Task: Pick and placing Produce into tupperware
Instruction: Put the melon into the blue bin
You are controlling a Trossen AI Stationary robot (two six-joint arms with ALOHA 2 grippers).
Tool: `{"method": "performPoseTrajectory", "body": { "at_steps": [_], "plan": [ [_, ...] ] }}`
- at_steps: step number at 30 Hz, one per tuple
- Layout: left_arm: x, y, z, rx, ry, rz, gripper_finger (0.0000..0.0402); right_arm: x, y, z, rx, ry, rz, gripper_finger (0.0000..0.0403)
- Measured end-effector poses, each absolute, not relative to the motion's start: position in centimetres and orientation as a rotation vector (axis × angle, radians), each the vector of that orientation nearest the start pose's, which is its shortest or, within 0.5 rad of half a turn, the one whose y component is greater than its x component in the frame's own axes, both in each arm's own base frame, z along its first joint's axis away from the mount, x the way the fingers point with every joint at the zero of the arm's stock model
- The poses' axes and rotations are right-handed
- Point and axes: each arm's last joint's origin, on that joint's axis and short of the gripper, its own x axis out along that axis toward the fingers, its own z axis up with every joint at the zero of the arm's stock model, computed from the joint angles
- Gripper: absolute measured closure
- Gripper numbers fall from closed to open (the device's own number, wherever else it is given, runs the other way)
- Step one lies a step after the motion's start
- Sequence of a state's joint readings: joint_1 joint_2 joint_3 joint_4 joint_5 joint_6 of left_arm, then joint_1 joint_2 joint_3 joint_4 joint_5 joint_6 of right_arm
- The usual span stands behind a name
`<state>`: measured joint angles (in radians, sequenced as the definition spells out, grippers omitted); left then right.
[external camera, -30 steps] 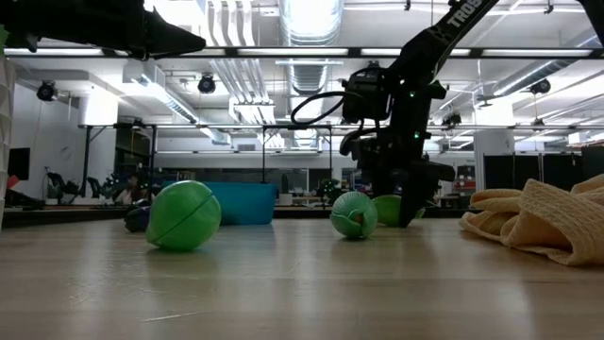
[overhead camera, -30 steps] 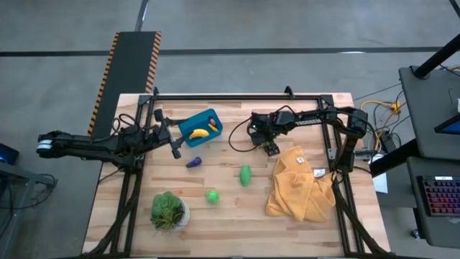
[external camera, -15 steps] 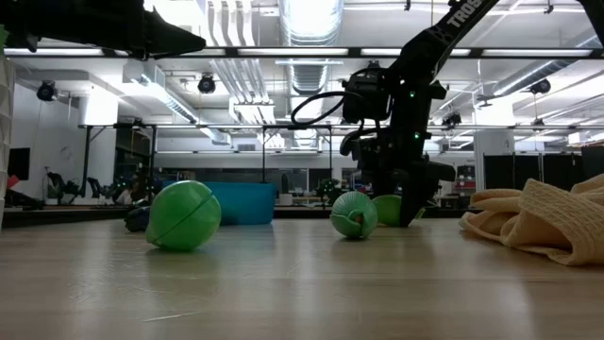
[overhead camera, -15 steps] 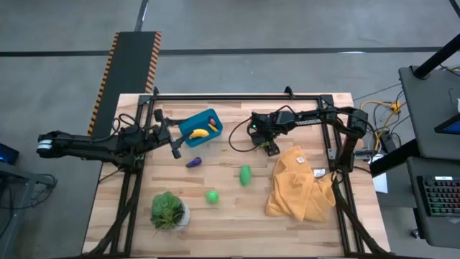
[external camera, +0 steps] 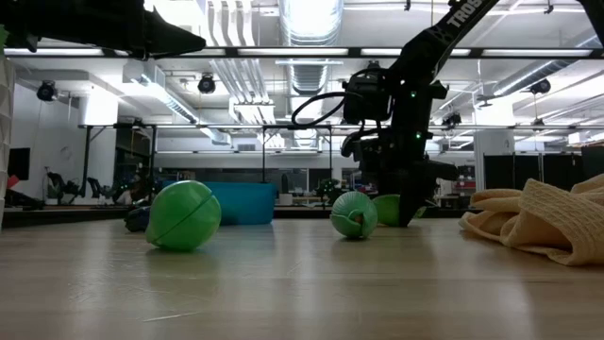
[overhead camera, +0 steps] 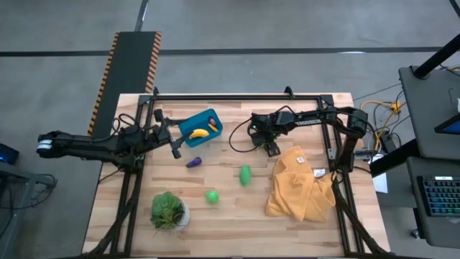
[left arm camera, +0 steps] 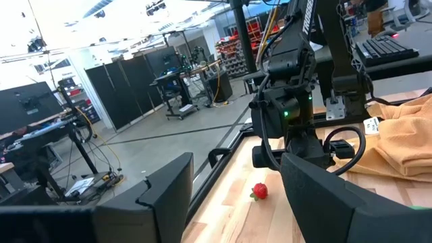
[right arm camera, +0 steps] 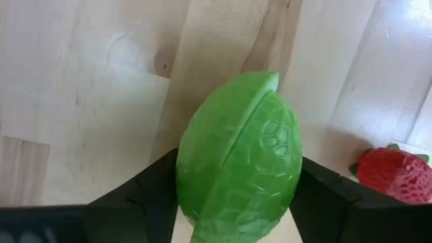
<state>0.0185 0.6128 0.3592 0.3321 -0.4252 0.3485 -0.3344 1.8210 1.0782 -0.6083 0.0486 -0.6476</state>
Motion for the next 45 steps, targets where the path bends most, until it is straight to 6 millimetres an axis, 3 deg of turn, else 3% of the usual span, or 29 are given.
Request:
{"method": "performPoseTrajectory", "body": {
  "at_steps": [23,45],
  "plan": [
    [15.0,1.5,26.0,0.326,0.000,0.452,0.0192,31.2,-11.0,14.7,-0.349,1.371,0.107,0.0183],
    [15.0,1.5,26.0,0.326,0.000,0.452,0.0192,33.7,-11.6,18.1,-0.322,1.230,0.093,0.0183]
  ]
}}
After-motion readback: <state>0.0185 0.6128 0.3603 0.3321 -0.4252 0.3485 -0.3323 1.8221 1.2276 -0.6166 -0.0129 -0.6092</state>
